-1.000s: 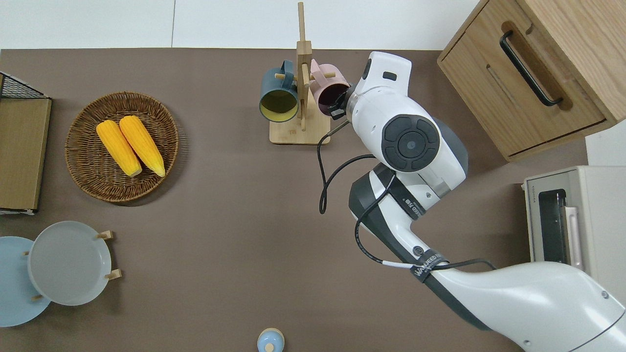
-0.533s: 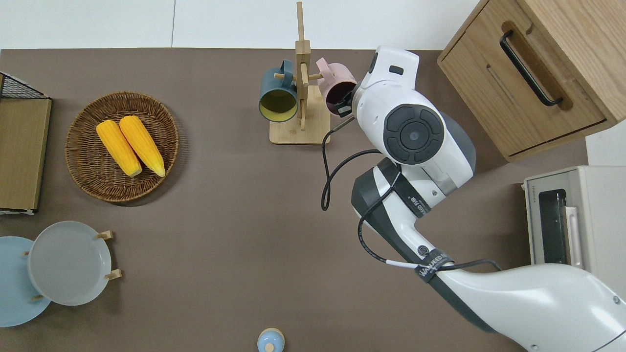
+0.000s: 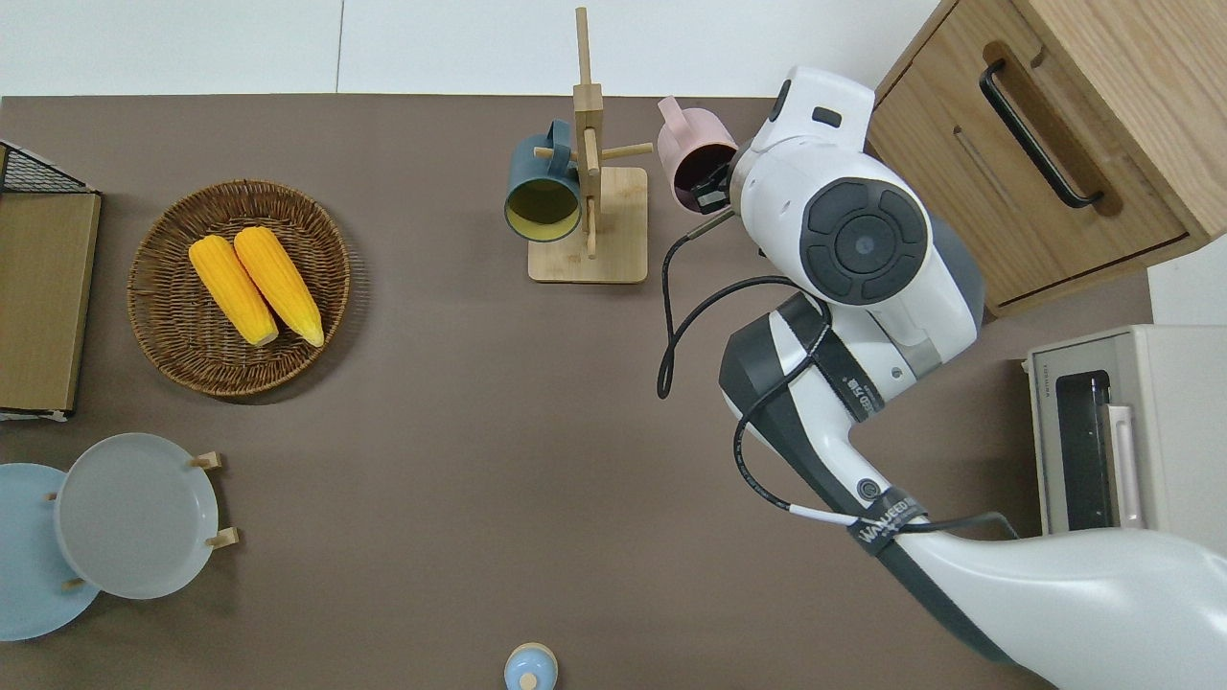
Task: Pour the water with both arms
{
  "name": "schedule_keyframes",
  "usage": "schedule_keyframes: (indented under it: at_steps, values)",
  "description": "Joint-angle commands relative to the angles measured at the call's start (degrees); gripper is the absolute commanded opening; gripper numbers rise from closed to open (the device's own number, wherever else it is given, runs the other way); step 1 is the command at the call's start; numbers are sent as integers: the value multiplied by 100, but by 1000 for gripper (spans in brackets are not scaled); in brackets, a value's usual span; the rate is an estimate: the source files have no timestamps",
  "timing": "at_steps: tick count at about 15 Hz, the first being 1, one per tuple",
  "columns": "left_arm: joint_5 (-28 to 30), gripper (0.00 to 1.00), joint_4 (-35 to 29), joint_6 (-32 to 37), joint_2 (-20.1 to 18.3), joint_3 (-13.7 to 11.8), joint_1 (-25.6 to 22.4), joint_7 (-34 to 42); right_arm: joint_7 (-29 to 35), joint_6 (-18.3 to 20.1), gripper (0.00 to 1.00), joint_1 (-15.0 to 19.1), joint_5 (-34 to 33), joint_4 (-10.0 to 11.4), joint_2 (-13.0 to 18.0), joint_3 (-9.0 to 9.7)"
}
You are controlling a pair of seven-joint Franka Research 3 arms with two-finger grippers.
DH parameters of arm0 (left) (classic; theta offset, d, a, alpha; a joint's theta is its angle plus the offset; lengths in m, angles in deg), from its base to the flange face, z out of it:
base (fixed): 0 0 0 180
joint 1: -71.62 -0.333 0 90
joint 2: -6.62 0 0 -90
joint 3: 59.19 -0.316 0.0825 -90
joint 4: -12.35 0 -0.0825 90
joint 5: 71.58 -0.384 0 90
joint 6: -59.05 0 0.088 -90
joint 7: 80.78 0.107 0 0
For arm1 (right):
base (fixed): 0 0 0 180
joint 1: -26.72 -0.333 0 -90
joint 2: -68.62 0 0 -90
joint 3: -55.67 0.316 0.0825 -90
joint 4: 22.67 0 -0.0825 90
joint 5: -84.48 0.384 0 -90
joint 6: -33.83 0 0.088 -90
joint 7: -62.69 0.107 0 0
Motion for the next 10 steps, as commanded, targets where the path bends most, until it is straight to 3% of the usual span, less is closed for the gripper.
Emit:
schedule_keyframes:
  at_steps: [1,7,10]
  values:
    - [-192,0,107,121,-144,-11,14,-248,-369,62,0,512,160,431,353,299]
    - [-904,0,55,235,-407,42,224,-1004,-880,97,0,777,389,546,520,308]
    - [-1071,0,-208,446,-662,25,391,-1162,-853,596,0,777,493,554,643,291]
